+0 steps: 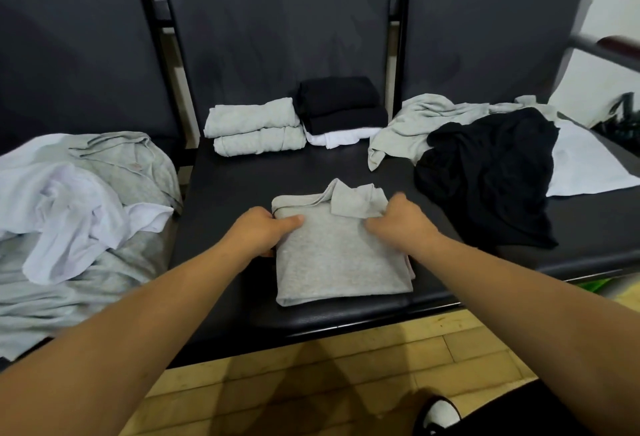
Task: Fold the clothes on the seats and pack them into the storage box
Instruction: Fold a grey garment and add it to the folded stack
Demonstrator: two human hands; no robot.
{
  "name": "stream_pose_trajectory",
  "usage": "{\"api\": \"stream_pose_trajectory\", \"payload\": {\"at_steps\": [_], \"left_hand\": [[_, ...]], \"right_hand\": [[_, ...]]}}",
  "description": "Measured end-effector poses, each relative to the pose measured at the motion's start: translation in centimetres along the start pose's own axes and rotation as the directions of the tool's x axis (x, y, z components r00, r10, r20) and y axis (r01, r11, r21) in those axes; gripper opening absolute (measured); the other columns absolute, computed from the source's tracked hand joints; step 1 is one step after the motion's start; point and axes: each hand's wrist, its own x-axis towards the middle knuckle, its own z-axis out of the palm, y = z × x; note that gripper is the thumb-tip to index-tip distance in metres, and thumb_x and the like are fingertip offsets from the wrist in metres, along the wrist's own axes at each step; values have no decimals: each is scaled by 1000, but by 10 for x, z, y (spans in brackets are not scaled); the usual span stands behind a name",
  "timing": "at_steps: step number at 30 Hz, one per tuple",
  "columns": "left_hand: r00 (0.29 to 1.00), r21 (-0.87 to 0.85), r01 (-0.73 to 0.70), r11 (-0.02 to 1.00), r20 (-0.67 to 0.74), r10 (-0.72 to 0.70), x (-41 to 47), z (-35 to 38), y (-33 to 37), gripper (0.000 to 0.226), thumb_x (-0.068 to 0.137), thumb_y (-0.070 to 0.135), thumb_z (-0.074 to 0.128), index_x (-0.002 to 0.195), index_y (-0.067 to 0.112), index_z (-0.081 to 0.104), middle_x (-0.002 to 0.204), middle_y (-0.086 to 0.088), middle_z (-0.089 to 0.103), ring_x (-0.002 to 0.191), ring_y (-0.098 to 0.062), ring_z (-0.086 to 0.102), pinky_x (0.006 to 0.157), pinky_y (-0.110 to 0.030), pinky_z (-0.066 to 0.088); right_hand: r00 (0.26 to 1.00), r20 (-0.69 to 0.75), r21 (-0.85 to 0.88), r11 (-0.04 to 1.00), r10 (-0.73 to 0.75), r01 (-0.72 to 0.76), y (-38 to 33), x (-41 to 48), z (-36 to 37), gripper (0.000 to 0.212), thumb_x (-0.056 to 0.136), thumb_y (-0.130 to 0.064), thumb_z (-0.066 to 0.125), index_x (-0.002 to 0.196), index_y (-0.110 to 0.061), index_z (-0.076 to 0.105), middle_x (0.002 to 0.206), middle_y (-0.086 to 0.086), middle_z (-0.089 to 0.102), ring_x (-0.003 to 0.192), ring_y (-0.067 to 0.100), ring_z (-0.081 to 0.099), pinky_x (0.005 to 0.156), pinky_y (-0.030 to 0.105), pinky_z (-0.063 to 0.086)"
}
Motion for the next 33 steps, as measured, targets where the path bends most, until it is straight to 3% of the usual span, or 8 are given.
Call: {"api": "stream_pose_trajectory", "payload": {"at_steps": [3,7,10,14,17,20,27,33], "left_hand": [[1000,72,-19,997,22,18,0,5,2,45,81,45,77,102,7,64,101,-3,67,90,-17,65,73,-33,57],[999,35,-12,999,46,10,0,6,1,36,83,37,78,101,9,64,101,-2,66,88,-15,64,70,-30,56],[998,-10,-30,999,48,31,-3,5,1,32,85,32,77,106,12,64,100,2,66,84,-10,62,63,-24,49],[997,-110,-36,993,61,43,-5,2,-2,32,85,30,77,109,21,57,101,8,63,85,-6,60,61,-22,46],[997,-136,-18,990,71,28,-5,1,-3,34,85,29,76,111,19,58,101,7,63,86,-8,61,61,-22,45],[996,-153,14,988,87,-1,-2,-2,-3,27,86,26,75,106,10,65,102,-2,70,87,-15,68,65,-25,52],[996,-263,87,961,16,-85,2,-6,0,38,87,20,70,122,12,58,110,-5,67,95,-23,68,81,-39,58],[970,-136,-141,981,-215,110,-12,-22,15,36,87,21,65,119,14,52,106,-2,59,94,-19,61,76,-35,52]], "right_hand": [[926,-100,-338,887,-365,313,-7,3,10,61,89,-35,65,141,-23,36,127,11,40,115,33,48,89,42,48],[898,-52,-163,890,-438,425,-1,23,12,20,93,-22,59,111,-21,68,110,5,55,102,25,58,87,39,52],[945,-224,168,946,-237,277,5,45,5,19,91,-10,52,83,-8,69,81,4,65,75,21,61,71,33,51],[981,-62,640,761,186,-104,12,68,-3,9,92,-11,55,84,-8,58,92,22,62,81,29,63,79,43,60],[966,-214,316,946,142,-69,3,51,-5,10,94,-10,51,99,-2,54,100,18,57,88,31,61,90,47,56],[884,-388,-49,964,-260,262,-20,16,5,18,93,-12,50,107,-1,54,110,15,51,97,31,53,87,40,47],[942,-98,129,935,-320,331,-49,-32,48,35,102,-33,45,86,-5,61,87,9,65,85,25,58,69,29,35],[957,283,741,648,-63,-176,-63,-27,42,65,100,-63,38,101,-4,65,107,20,72,99,30,70,95,43,56]]}}
